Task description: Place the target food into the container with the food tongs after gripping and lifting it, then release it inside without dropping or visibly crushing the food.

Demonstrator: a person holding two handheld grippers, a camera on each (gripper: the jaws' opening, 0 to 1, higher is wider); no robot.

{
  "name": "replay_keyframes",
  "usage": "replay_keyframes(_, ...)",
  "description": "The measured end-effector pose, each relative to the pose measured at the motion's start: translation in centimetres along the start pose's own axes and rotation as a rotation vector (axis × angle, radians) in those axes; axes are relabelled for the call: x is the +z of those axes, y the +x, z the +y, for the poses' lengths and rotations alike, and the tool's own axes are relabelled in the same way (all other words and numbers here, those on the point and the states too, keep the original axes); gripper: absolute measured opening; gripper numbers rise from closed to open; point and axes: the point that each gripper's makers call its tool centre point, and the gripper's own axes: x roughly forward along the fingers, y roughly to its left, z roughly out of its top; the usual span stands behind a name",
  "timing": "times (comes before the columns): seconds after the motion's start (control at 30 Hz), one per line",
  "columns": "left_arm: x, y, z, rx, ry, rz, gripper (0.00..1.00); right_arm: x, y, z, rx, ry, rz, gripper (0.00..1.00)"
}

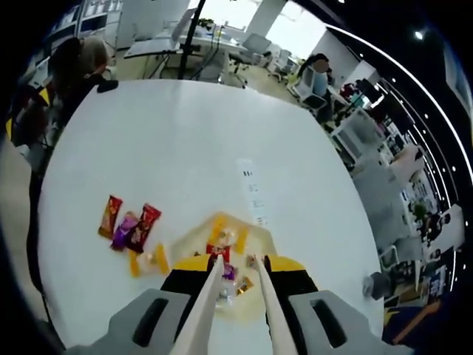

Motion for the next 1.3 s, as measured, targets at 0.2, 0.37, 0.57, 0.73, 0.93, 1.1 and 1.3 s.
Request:
replay_keyframes(0.2, 0.0, -0.1, 0.0, 0.000, -0.001, -0.003, 0.64, -0.5, 0.3, 1.4, 0.023, 0.009, 0.010, 0.27)
replay_keyframes(0.37, 0.0, -0.1, -0.2, -0.004, 0.000, -0.004, 0.64, -0.4, 0.2, 2.2, 0.033, 0.017, 0.006, 0.27)
replay_keyframes(0.57, -0.1, -0.2, -0.3, -0.003, 0.000, -0.005, 0.64, 0.1, 0.4, 3.9, 0.071, 0.041, -0.008, 0.28)
replay_keyframes(0.73, -0.2, -0.3, -0.3, -0.004, 0.002, -0.005, 0.64, 0.4, 1.2, 6.7, 0.122, 0.048, -0.018, 0.28)
replay_keyframes(0.93, -0.3, -0.6, -0.2, 0.000, -0.002, -0.005, 0.64, 0.7, 1.8, 9.3, 0.172, 0.059, -0.025, 0.28)
replay_keyframes(1.1, -0.5, -0.6, -0.3, -0.001, -0.003, -0.004, 0.64, 1.1, 2.3, 11.0, 0.202, 0.066, -0.034, 0.28)
replay_keyframes(1.3, -0.5, -0.6, -0.3, -0.002, -0.006, -0.005, 0.64, 1.3, 2.8, 12.3, 0.225, 0.058, -0.033, 0.29)
